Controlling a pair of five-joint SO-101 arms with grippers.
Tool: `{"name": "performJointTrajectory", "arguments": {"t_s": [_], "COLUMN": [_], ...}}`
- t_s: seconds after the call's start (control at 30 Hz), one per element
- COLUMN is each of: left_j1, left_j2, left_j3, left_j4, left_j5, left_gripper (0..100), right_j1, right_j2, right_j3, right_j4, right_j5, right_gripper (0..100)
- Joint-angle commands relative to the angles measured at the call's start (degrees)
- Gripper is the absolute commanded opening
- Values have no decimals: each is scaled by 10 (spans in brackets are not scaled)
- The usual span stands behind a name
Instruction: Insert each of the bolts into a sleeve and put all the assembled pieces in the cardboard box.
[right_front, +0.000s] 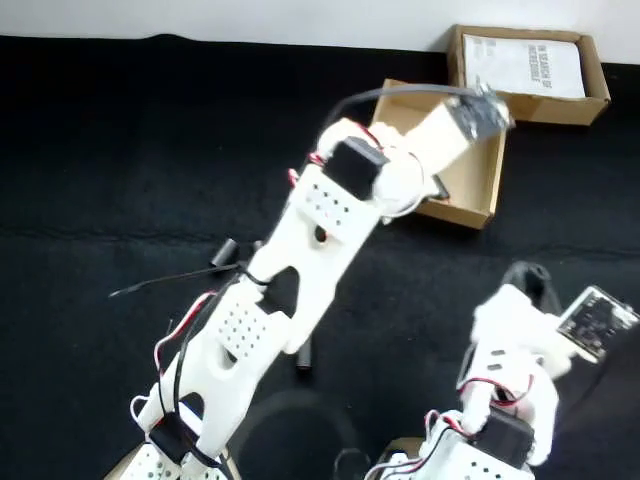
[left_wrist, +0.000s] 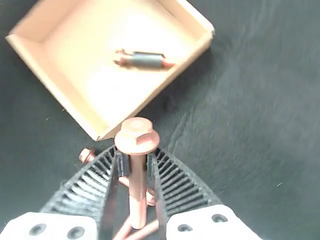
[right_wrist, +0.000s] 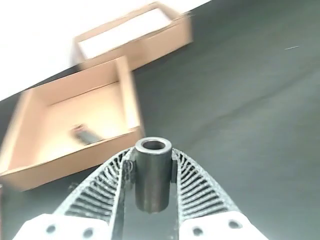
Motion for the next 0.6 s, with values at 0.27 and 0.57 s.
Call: {"name": "performJointTrajectory", "arguments": {"t_s": [0.27, 0.57], "left_j1": [-23, -20], "left_j2": [-199, -303], "left_j3": [-27, -26], "left_j4": [5, 6], "left_j5": [229, 280], "left_gripper": [8, 8], "right_j1": [-212, -329], "right_j2": [-6, -5], "right_j3": [-73, -81], "right_j4": [-11, -11], "right_j5": [-16, 30], "right_gripper": [9, 8]}}
